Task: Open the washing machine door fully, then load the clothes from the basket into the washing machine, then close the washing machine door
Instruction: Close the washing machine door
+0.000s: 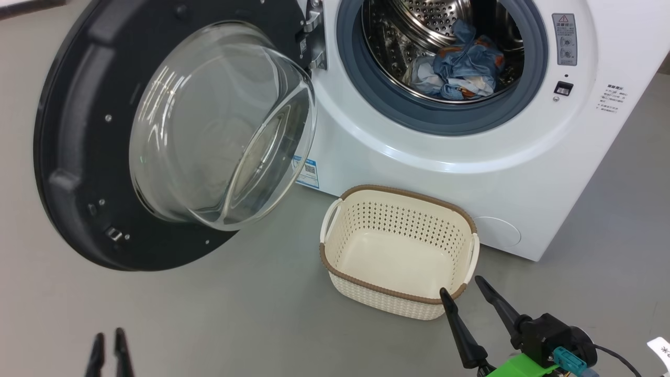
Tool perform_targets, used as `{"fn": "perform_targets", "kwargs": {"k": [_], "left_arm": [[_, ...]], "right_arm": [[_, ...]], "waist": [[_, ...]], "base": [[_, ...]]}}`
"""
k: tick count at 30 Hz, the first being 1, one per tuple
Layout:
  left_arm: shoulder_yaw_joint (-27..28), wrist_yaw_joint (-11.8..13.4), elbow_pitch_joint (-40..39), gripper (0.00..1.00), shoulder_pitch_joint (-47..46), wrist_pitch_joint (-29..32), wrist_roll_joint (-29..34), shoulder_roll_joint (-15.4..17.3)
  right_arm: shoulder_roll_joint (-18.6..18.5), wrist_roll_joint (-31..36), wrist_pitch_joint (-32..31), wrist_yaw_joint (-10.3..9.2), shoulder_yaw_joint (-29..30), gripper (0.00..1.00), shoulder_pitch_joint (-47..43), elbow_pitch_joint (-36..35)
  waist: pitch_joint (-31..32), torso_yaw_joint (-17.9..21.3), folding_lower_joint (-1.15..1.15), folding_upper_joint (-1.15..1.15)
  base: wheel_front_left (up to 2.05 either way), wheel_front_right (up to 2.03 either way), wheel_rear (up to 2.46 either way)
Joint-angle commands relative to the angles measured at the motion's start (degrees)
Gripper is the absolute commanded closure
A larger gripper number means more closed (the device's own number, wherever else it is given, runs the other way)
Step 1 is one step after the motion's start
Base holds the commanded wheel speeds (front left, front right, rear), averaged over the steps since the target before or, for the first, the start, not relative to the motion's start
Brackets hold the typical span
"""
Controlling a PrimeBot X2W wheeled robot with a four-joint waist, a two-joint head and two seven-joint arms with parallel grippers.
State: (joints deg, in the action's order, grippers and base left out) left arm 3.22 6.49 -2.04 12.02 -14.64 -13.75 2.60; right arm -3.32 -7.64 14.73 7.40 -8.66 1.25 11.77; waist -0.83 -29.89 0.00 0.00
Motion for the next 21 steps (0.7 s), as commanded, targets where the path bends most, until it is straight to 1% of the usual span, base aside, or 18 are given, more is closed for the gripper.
{"fn": "perform_targets", "kwargs": {"k": [1,6,11,15,16,17,21], "left_arm": [[1.76,-0.22,-0.9,1.0,-2.13,-0.36,-0.77,0.28],[1.88,-0.57,-0.73,1.0,-2.45,-0.36,-1.76,0.28],[4.36,-1.41,-1.54,1.0,-4.16,-0.36,-8.9,0.28],[9.42,-3.85,-0.71,1.0,-6.9,-0.36,-15.95,0.28],[11.66,-7.18,0.2,1.0,-8.72,-0.36,-20.26,0.28],[13.13,-8.64,0.77,1.0,-9.59,-0.36,-22.22,0.28],[18.82,-11.82,3.27,1.0,-13.89,-0.36,-30.02,0.57]], "right_arm": [[-0.02,-0.08,0.27,0.09,-1.16,0.0,0.94,-1.68],[0.0,0.0,0.27,0.09,-0.98,0.0,0.61,-1.93],[0.04,0.08,0.27,0.09,-0.78,0.0,0.28,-2.16],[0.09,0.1,0.27,0.09,-0.29,0.0,-0.1,-2.38],[0.12,0.07,0.27,0.09,-0.12,0.0,-0.37,-2.44],[0.14,0.06,0.27,0.09,-0.13,0.0,-0.43,-2.48],[0.18,0.02,0.27,0.09,-0.1,0.0,-0.52,-2.55]], "waist": [[0.0,0.03,0.0,0.0],[-0.08,0.06,0.0,0.0],[-0.21,0.1,0.0,0.0],[-0.21,0.22,0.0,0.0],[-0.19,0.49,0.0,0.0],[-0.23,0.74,0.0,0.0],[-0.37,1.58,0.0,0.0]], "base": [[0.0,0.0,0.0],[0.0,0.0,0.0],[0.0,0.0,0.0],[0.0,0.0,0.0],[0.0,0.0,0.0],[0.0,0.0,0.0],[0.0,0.0,0.0]]}}
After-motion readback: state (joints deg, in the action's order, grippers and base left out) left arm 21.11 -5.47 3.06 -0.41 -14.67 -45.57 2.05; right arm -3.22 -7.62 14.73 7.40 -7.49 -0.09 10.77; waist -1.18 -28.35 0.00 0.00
